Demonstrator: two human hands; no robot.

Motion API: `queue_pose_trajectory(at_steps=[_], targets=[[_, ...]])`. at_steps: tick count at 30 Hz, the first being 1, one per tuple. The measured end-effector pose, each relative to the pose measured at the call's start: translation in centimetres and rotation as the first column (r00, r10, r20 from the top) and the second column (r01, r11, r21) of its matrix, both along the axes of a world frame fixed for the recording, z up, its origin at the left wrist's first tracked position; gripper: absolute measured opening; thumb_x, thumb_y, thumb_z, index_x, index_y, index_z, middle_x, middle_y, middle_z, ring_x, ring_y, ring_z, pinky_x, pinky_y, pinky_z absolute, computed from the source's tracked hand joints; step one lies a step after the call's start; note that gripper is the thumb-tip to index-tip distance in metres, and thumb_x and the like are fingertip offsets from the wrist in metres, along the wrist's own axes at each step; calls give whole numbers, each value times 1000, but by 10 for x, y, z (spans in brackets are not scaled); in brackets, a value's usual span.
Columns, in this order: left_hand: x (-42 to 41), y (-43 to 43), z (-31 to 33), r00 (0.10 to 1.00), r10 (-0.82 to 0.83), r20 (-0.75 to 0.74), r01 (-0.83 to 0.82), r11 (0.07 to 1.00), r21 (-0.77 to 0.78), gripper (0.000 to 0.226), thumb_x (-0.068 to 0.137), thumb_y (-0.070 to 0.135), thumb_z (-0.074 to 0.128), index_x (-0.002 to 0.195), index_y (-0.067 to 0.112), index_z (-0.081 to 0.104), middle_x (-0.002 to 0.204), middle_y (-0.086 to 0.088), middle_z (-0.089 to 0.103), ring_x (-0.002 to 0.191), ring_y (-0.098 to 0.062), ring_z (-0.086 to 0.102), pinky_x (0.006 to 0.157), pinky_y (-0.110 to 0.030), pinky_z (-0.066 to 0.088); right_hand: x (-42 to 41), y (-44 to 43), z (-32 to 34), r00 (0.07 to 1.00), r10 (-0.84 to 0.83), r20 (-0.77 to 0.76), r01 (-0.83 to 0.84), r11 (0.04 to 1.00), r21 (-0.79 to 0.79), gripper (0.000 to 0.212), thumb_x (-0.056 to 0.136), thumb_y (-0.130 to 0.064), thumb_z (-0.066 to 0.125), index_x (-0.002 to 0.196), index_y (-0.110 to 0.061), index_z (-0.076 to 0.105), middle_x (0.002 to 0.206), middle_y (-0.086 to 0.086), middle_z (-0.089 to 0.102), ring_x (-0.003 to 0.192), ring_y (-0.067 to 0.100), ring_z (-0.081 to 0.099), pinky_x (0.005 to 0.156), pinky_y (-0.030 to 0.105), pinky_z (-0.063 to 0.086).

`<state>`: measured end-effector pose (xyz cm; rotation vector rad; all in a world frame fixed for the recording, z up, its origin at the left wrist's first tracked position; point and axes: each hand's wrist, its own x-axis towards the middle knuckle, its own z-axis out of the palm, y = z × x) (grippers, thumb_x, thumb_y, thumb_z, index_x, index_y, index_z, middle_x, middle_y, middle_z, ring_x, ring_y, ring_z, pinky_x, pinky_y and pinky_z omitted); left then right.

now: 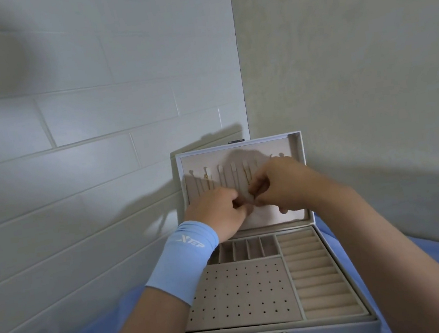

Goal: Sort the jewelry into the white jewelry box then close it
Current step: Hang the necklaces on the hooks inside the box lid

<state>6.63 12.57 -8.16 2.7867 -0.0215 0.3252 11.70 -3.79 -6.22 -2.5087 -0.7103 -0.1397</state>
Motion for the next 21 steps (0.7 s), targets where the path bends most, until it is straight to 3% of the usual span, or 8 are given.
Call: queue_pose_trajectory(at_steps=[2, 5, 9, 12, 14, 16, 18, 21], targets=[[-3, 0, 1, 1000, -14, -3, 14, 1000, -22, 23, 92, 50, 56, 102, 34, 69, 97, 12, 68, 92, -16, 63, 80, -32, 53, -2, 3, 1, 1000, 0, 5, 0, 1000, -5, 18, 86, -19, 69, 81, -36, 73, 85, -13, 75, 52, 17, 70, 69, 31, 59], [-14, 1, 4, 1000, -22, 23, 23, 999, -38, 26, 93, 48, 55, 113, 35, 66, 109, 14, 68, 101, -15, 63, 87, -36, 53, -11, 8, 2, 1000, 24, -9, -24, 998, -49, 15, 89, -21, 70, 94, -32, 79, 91, -10, 76, 57, 13, 69, 70, 33, 59], [-39, 10, 9, 996, -64, 57, 66, 997, -41, 29, 94, 43, 53, 120, 34, 62, 116, 16, 64, 98, -11, 61, 79, -28, 48, -30, 14, 10, 997, 49, 52, -49, 999, 9, 16, 91, -21, 71, 105, -25, 78, 101, -11, 74, 56, -16, 56, 59, 13, 41], [-63, 22, 12, 993, -97, 62, 102, 991, -81, 24, 94, 38, 55, 116, 34, 65, 109, 17, 62, 91, -8, 60, 72, -23, 44, -55, 18, 18, 995, 91, 38, -93, 994, 56, 9, 90, -25, 73, 96, -25, 80, 94, -11, 74, 75, -4, 64, 57, 8, 43], [-82, 32, 13, 992, -92, 89, 102, 988, -115, 20, 94, 30, 54, 109, 32, 67, 104, 14, 62, 89, -8, 60, 73, -23, 45, -77, 25, 19, 990, 138, 31, -139, 990, 29, 6, 90, -25, 73, 91, -27, 79, 89, -13, 73, 82, 1, 66, 67, 13, 50], [-100, 40, 15, 991, -79, 106, 94, 985, -147, 20, 93, 22, 52, 103, 30, 69, 97, 15, 62, 82, -4, 58, 69, -18, 43, -99, 30, 18, 984, 177, 6, -177, 984, -16, 6, 90, -26, 72, 90, -27, 78, 86, -12, 73, 76, 3, 66, 71, 21, 54], [-123, 49, 14, 994, -71, 83, 83, 985, -149, 21, 91, 21, 52, 98, 31, 69, 88, 16, 62, 75, -1, 56, 63, -18, 40, -126, 35, 14, 974, 212, -82, -216, 975, -44, 7, 91, -26, 71, 87, -26, 77, 83, -5, 74, 61, 6, 63, 60, 22, 54], [-156, 60, 4, 991, -115, -66, 108, 989, -97, 15, 91, 26, 54, 93, 34, 67, 87, 17, 62, 77, -5, 56, 68, -23, 41, -163, 42, -1, 941, 259, -216, -291, 948, -133, 9, 89, -25, 70, 83, -22, 76, 83, -1, 74, 55, 13, 64, 64, 33, 57]])
